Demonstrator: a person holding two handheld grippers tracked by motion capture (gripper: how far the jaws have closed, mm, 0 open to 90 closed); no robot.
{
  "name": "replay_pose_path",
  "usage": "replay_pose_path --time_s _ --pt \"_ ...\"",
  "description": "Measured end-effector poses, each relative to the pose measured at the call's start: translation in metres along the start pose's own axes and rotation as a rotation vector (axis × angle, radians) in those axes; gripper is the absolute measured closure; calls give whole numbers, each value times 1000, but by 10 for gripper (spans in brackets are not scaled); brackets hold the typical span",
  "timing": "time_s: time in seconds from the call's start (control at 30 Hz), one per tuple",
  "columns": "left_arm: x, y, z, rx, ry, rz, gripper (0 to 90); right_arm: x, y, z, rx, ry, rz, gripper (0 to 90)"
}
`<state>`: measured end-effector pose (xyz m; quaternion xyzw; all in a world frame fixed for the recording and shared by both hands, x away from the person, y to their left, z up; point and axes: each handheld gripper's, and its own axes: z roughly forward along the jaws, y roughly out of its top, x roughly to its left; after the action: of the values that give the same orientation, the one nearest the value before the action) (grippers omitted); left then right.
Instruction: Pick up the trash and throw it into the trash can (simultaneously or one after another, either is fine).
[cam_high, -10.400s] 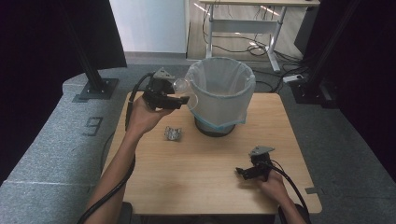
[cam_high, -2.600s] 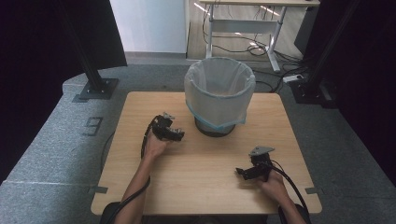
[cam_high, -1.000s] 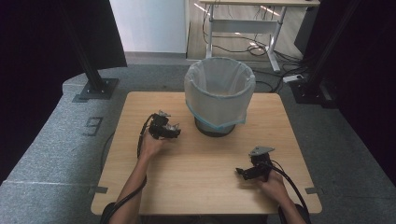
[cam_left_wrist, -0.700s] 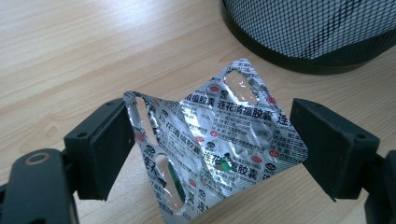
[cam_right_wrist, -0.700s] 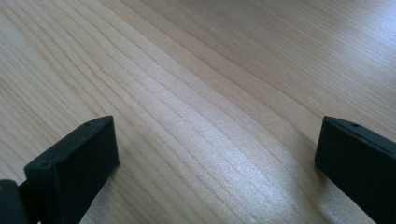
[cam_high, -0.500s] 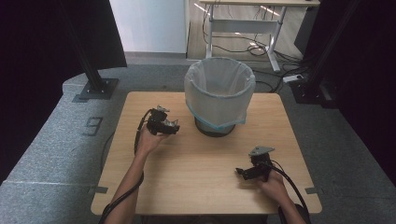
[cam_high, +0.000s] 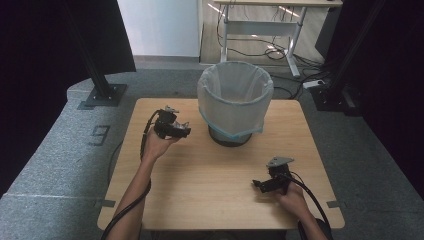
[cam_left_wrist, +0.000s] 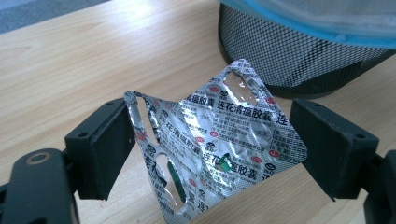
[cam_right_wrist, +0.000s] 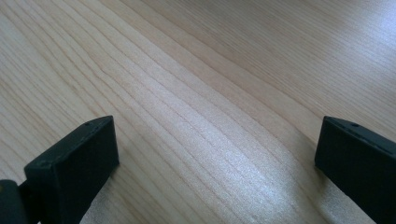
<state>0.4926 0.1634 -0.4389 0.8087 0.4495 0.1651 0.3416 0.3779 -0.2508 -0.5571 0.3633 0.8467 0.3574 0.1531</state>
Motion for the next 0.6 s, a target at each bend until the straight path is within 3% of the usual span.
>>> replay_pose_path --time_s 0.6 --pt "-5 30 -25 -6 -30 18 160 0 0 0 -1 0 -1 0"
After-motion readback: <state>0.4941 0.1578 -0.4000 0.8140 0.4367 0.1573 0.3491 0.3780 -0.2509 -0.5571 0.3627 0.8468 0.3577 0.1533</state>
